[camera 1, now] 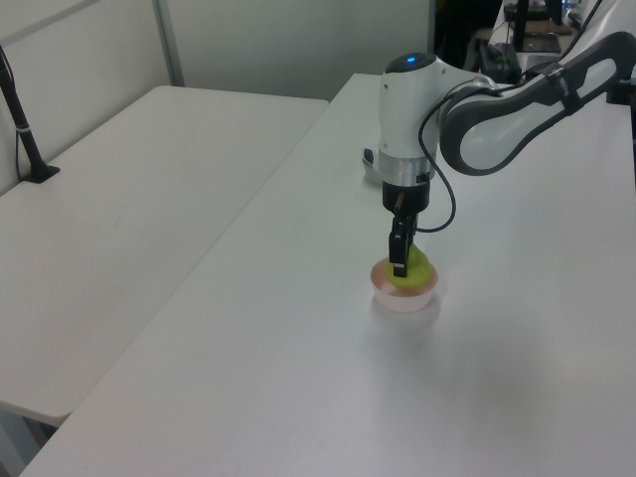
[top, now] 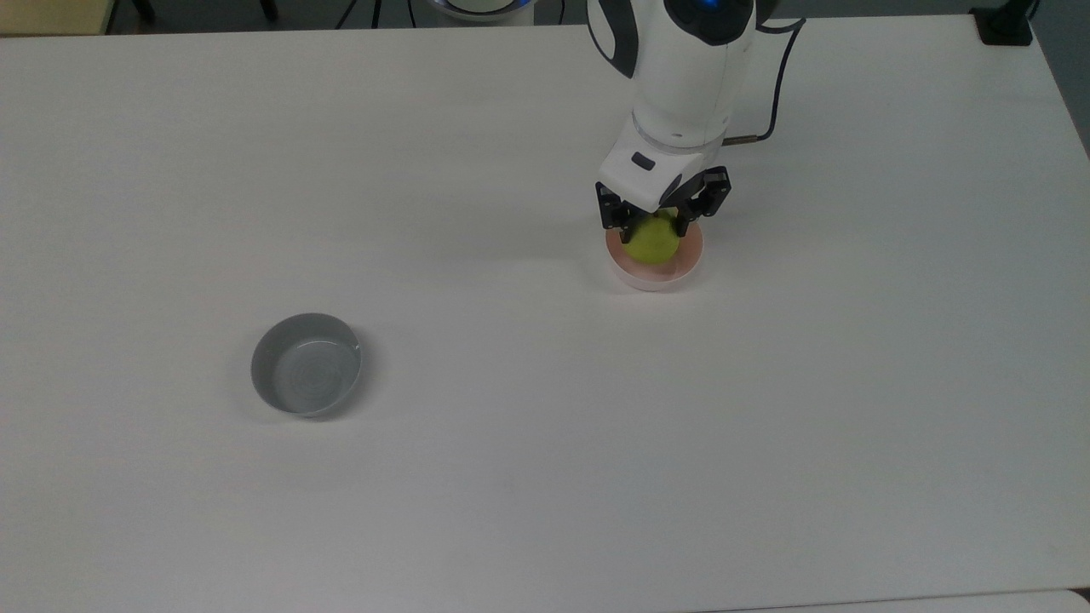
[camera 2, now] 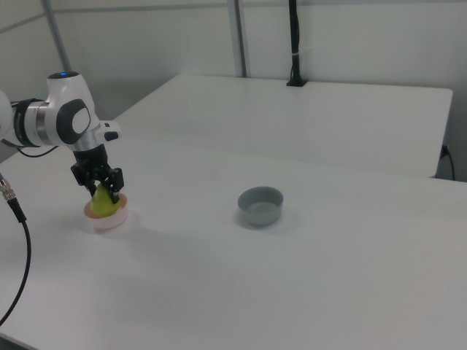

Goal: Place the pear in the bowl
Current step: 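Lower the pear into the pink bowl and open the gripper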

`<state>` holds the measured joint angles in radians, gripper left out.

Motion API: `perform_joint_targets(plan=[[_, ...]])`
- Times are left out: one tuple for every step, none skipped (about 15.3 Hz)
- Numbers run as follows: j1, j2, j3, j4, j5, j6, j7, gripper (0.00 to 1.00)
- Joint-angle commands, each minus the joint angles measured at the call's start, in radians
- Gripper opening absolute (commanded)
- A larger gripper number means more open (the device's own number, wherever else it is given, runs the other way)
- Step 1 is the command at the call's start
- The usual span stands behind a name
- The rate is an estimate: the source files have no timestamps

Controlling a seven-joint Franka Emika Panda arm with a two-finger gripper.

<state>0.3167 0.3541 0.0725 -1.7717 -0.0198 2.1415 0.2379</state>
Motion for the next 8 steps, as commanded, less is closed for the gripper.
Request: perform_joint_targets(plan=[[0.002,-0.003,0.009,-0.003,-0.031,0.018,0.044,0.72],[0.001,-0.003,0.009,-0.002,-0.034,0.018,0.055,0.81],[-0.002,-0.003,0.009,-0.002,-0.034,0.018,0.067,0.92],[-0.004,-0.004,0.009,0.000,-0.035,0.017,0.075,1.00],[-0.005,-0.006,0.009,0.001,-0.035,0.015,0.081,1.00],[-0.005,-0.009,0.009,0.004,-0.034,0.011,0.083,1.00],[-0.007,-0.018,0.009,0.005,-0.034,0.003,0.083,1.00],[-0.010,-0.030,0.009,0.005,-0.034,0.000,0.086,1.00]])
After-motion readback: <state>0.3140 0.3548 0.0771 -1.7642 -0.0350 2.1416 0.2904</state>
